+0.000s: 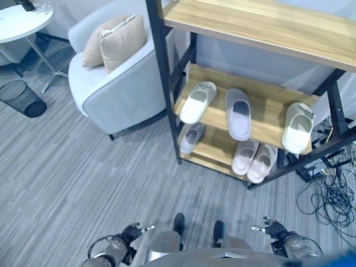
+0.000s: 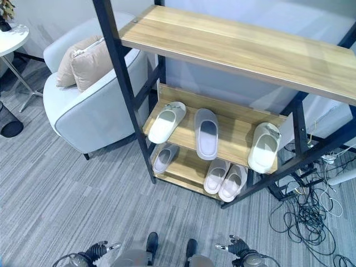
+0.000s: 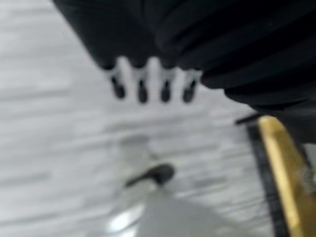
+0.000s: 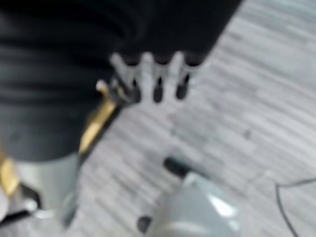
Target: Arrange the slippers neatly on the shoe rack.
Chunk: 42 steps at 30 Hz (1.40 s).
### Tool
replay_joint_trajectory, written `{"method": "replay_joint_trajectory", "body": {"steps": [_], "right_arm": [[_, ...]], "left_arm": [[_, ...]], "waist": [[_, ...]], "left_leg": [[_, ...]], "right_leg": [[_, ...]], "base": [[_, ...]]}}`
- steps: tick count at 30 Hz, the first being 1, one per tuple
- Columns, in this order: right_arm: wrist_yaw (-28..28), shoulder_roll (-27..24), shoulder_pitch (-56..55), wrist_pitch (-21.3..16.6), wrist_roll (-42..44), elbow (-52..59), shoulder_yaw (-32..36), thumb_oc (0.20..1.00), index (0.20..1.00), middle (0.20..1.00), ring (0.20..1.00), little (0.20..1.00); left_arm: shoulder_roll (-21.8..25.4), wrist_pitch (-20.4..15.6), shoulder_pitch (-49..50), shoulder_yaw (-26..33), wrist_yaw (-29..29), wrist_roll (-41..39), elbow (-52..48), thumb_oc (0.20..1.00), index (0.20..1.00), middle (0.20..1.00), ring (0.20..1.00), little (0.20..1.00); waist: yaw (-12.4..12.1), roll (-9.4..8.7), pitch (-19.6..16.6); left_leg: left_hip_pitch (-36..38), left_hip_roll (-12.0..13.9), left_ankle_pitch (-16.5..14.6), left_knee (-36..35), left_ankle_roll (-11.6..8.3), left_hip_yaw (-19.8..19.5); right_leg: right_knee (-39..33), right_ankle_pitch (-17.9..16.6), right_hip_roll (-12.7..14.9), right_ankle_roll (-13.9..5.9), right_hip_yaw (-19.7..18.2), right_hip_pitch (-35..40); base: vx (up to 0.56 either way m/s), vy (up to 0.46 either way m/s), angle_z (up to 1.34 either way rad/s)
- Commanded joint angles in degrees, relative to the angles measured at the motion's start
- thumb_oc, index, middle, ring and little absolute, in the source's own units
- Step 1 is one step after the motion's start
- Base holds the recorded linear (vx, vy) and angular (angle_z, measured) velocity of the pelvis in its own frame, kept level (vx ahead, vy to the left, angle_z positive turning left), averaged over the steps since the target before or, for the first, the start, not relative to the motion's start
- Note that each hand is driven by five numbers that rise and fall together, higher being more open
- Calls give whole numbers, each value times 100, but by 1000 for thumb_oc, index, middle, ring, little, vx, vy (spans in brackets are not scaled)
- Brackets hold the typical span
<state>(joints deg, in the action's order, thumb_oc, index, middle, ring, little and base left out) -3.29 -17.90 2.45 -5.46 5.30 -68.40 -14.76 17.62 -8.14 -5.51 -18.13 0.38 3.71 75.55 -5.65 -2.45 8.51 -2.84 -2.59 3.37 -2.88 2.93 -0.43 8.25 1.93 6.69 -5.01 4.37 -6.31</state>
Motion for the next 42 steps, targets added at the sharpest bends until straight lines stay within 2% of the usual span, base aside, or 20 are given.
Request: {"method": "replay_joint_trajectory", "body": {"steps": [1,3,4,6,8,9,10,11,12,14,15,16,19,21,22,23,24,31,36,42], "right_arm": [[74,-150,98,-27,-81,304,-270,1000,1000,1000,1000,1000],[122,-137,133,-52,-119,396,-323,1000,1000,1000,1000,1000],[151,-142,131,-60,-162,495,-387,1000,1000,1000,1000,1000],[141,-150,137,-70,-220,545,-502,1000,1000,1000,1000,1000],[141,-151,136,-70,-220,545,-504,1000,1000,1000,1000,1000],[139,-171,148,-95,-244,621,-552,1000,1000,1000,1000,1000],[-27,-223,-80,-204,-53,907,-552,1000,1000,1000,1000,1000],[1,-216,-101,-245,-18,728,-525,1000,1000,1000,1000,1000],[2,-214,-97,-249,-17,723,-525,1000,1000,1000,1000,1000],[68,-242,-46,-237,48,203,-435,1000,1000,1000,1000,1000],[68,-242,-42,-239,48,199,-435,1000,1000,1000,1000,1000],[150,-241,9,-242,81,104,-431,1000,1000,1000,1000,1000],[223,-250,95,-237,141,34,-422,1000,1000,1000,1000,1000],[237,-245,131,-241,126,64,-455,1000,1000,1000,1000,1000],[265,-263,180,-276,128,142,-508,1000,1000,1000,1000,1000],[215,-264,171,-274,77,176,-521,1000,1000,1000,1000,1000],[207,-254,149,-277,65,189,-504,1000,1000,1000,1000,1000],[88,-84,149,-226,-54,393,-680,1000,1000,1000,1000,1000],[103,-80,267,-277,-125,659,-814,1000,1000,1000,1000,1000],[-45,-145,286,-408,-65,1080,-1004,1000,1000,1000,1000,1000]], "left_arm": [[14,-26,132,83,51,-26,-90,1000,1000,1000,1000,1000],[-14,-37,110,-10,90,59,-93,1000,1000,1000,1000,1000],[-38,-53,125,-58,117,156,-56,1000,1000,1000,1000,1000],[-67,-61,185,-69,85,182,-11,1000,1000,1000,1000,1000],[-69,-62,187,-68,85,183,-10,1000,1000,1000,1000,1000],[-83,-63,227,-46,76,182,72,1000,1000,1000,1000,1000],[-43,-40,138,-14,38,223,132,1000,1000,1000,1000,1000],[-7,-63,92,-35,28,202,113,1000,1000,1000,1000,1000],[-5,-63,91,-35,27,202,113,1000,1000,1000,1000,1000],[-144,-107,47,-171,60,123,-53,1000,1000,1000,1000,1000],[-145,-106,45,-171,60,123,-53,1000,1000,1000,1000,1000],[-203,-101,-12,-211,109,32,-135,1000,1000,1000,1000,1000],[-252,-94,-36,-238,161,21,-118,1000,1000,1000,1000,1000],[-254,-95,-27,-253,163,62,-47,1000,1000,1000,1000,1000],[-251,-87,-33,-326,161,145,30,1000,1000,1000,1000,1000],[-261,-54,47,-292,135,231,132,1000,1000,1000,1000,1000],[-258,-61,75,-295,128,272,161,1000,1000,1000,1000,1000],[-56,-68,-101,-348,204,431,36,1000,1000,1000,1000,1000],[75,-127,-251,-399,271,378,-228,1000,1000,1000,1000,1000],[-49,-202,-205,-460,208,377,-258,1000,1000,1000,1000,1000]], "waist": [[53,-59,99],[115,57,153],[162,101,183],[190,105,203],[194,114,215],[271,115,299],[424,43,369],[452,18,395],[454,18,397],[436,64,521],[448,70,516],[395,53,641],[260,26,698],[207,2,689],[83,11,688],[58,30,620],[73,34,598],[142,-160,589],[28,-166,673],[9,-88,694]], "left_leg": [[-619,-30,-508,785,-11,-314],[-377,-11,-475,545,-1,-380],[-199,33,-441,319,-43,-394],[-106,88,-407,150,-88,-415],[-78,99,-405,131,-91,-421],[37,148,-422,58,-135,-465],[45,149,-505,173,-226,-609],[1,138,-564,304,-254,-663],[-4,138,-573,316,-255,-666],[-397,61,-856,1237,-367,-736],[-428,59,-878,1281,-367,-748],[-832,65,-845,1998,-458,-705],[-1222,271,-708,1904,-443,-641],[-1305,368,-505,1682,-486,-706],[-1548,553,-40,1246,-567,-850],[-1293,642,-90,761,-553,-931],[-1279,644,-15,779,-572,-938],[-1195,327,-357,1074,-394,-610],[-1108,370,-401,940,-332,-308],[-1103,285,-425,927,-323,-289]], "right_leg": [[1079,-227,220,-364,-4,220],[1234,-178,202,-314,32,1],[859,-58,189,-251,139,-67],[287,-135,155,-268,186,-204],[265,-141,145,-265,195,-173],[-94,-328,41,-285,138,-466],[-258,-318,-159,-285,-402,-483],[-246,-300,-227,-248,-495,-467],[-243,-296,-227,-247,-492,-466],[-123,-116,-229,-109,-333,-408],[-117,-112,-230,-109,-321,-417],[-5,75,-218,18,-174,-331],[50,304,-222,96,29,-116],[29,338,-244,85,57,-48],[9,426,-298,77,68,48],[21,528,-339,50,19,102],[53,528,-332,33,6,115],[43,206,18,-209,-321,26],[-48,-64,197,-335,49,-87],[-322,-115,275,-331,22,-20]], "base": [[59,99,5],[139,31,6],[198,-72,19],[143,-120,12],[65,-88,6],[199,-327,22],[237,-405,26],[159,-288,42],[71,-152,66],[42,-101,70],[33,-70,49],[54,-46,32],[160,7,49],[186,66,28],[254,153,16],[304,202,16],[211,202,-6],[106,233,-39],[-18,90,-39],[0,23,-18]]}}
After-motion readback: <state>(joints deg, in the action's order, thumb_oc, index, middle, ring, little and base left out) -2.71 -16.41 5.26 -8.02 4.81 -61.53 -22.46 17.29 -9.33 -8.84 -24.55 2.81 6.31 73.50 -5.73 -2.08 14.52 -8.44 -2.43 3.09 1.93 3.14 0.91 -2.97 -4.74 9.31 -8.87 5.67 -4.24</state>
